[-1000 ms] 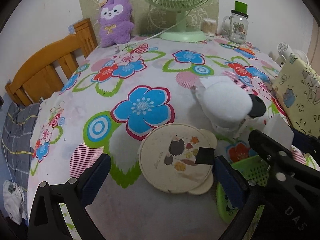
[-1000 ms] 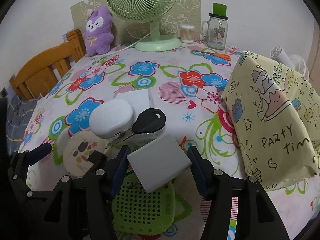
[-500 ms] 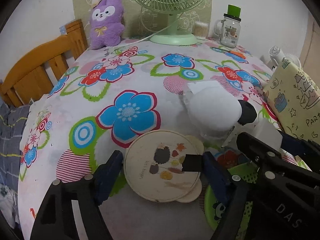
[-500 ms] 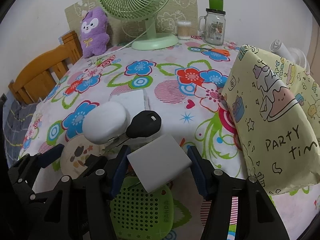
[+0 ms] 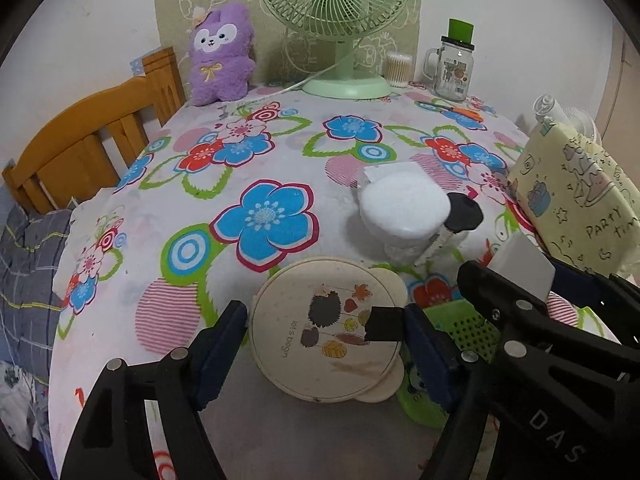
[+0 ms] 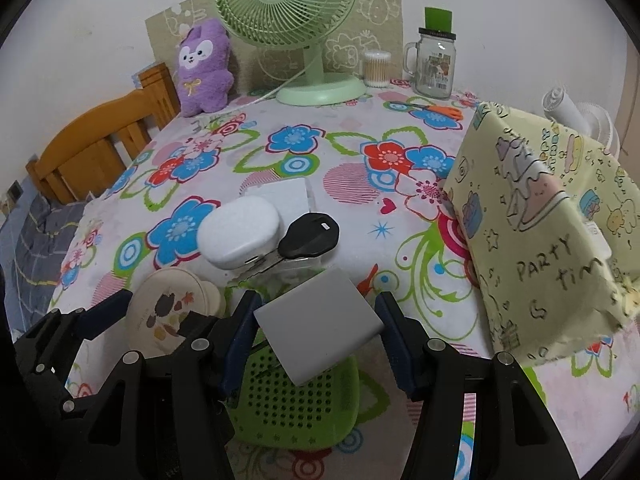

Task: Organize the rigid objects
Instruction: 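Close the left gripper on the beige compact's rim while the right gripper holds the block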

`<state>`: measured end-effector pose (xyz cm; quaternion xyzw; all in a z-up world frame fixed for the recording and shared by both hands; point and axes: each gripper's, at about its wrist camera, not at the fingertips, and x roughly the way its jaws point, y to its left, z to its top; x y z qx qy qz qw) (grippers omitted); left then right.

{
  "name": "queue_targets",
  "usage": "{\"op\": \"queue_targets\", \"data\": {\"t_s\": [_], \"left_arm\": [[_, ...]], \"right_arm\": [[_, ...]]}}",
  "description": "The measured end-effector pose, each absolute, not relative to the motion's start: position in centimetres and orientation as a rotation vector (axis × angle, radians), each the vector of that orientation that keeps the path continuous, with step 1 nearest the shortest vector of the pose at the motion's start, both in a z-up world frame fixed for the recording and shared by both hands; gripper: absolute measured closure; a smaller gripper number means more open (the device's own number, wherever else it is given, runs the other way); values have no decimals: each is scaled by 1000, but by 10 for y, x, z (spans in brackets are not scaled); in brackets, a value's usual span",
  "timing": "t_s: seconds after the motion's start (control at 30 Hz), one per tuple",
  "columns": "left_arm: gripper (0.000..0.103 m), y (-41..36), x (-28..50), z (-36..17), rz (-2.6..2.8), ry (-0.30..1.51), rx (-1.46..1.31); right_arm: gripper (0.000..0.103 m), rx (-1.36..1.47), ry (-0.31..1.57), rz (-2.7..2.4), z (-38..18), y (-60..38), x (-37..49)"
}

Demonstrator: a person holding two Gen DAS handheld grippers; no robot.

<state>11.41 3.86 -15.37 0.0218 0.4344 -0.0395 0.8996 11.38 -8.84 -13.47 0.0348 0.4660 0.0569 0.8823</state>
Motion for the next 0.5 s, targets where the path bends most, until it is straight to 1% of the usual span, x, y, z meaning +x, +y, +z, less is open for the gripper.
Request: {"op": "queue_targets", "data": {"t_s": [0.5], "left_arm": [[24, 29, 78, -130, -69, 847, 43]], "right_arm": [[41, 78, 912, 128, -106, -99, 79]]}}
